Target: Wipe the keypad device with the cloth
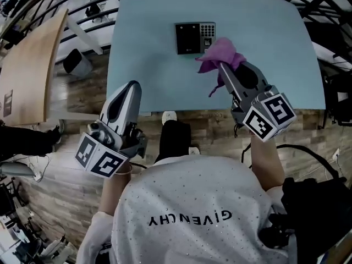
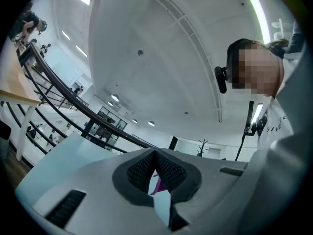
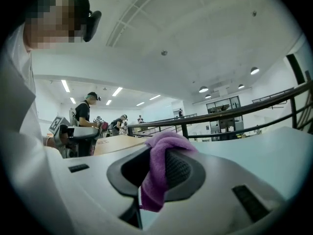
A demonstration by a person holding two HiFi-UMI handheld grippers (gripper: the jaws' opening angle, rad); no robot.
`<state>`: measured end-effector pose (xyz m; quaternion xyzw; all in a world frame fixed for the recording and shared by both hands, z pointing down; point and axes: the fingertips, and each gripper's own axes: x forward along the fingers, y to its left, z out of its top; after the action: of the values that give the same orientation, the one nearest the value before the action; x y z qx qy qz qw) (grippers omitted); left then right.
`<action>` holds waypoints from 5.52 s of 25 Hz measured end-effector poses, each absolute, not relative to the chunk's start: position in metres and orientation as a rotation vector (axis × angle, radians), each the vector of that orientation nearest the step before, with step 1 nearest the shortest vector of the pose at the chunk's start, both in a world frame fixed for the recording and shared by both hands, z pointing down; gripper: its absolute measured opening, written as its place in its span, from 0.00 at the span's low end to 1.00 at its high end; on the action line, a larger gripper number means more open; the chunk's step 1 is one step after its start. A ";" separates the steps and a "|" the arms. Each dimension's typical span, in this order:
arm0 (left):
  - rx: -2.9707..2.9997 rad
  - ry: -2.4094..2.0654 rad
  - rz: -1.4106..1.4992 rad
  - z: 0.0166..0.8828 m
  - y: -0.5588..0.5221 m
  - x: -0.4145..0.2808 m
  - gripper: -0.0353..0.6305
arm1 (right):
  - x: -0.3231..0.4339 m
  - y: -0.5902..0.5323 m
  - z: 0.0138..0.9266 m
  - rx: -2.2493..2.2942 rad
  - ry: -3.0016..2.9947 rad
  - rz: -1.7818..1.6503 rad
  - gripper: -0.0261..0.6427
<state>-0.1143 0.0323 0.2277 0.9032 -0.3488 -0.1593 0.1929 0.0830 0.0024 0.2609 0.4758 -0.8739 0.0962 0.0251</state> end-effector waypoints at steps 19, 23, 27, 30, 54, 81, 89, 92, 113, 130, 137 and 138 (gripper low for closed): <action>2.467 -0.749 -0.223 0.304 -0.186 -0.099 0.05 | 0.023 -0.156 0.368 1.314 -2.415 0.620 0.14; 2.396 -0.675 -0.283 0.316 -0.207 -0.085 0.05 | 0.018 -0.173 0.378 1.326 -2.342 0.593 0.14; 2.375 -0.617 -0.270 0.325 -0.215 -0.077 0.05 | 0.011 -0.172 0.394 1.283 -2.283 0.579 0.14; 2.392 -0.588 -0.204 0.334 -0.217 -0.071 0.05 | 0.015 -0.178 0.399 1.303 -2.234 0.534 0.14; 2.329 -0.509 -0.110 0.370 -0.208 -0.051 0.05 | 0.146 -0.192 0.404 1.740 -1.960 0.508 0.14; 2.280 -0.618 -0.080 0.382 -0.196 -0.057 0.05 | 0.051 -0.187 0.416 1.426 -2.199 0.582 0.14; 2.294 -0.590 -0.115 0.374 -0.189 -0.059 0.05 | 0.100 -0.182 0.425 1.555 -2.091 0.581 0.14; 2.299 -0.602 -0.079 0.378 -0.187 -0.056 0.05 | 0.118 -0.179 0.431 1.602 -2.047 0.569 0.14; 2.297 -0.606 -0.095 0.367 -0.181 -0.054 0.05 | 0.034 -0.171 0.410 1.367 -2.348 0.705 0.15; 2.305 -0.613 -0.075 0.375 -0.184 -0.076 0.05 | 0.122 -0.163 0.449 1.571 -2.028 0.675 0.15; 2.294 -0.587 -0.095 0.372 -0.182 -0.074 0.05 | 0.155 -0.155 0.454 1.679 -1.939 0.694 0.15; 2.297 -0.581 -0.090 0.372 -0.180 -0.073 0.05 | 0.158 -0.154 0.455 1.690 -1.927 0.699 0.15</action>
<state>-0.0727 -0.1802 0.3718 0.8976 -0.2273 -0.0351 0.3760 0.1577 -0.1539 0.4552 0.6176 -0.7041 0.2553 0.2401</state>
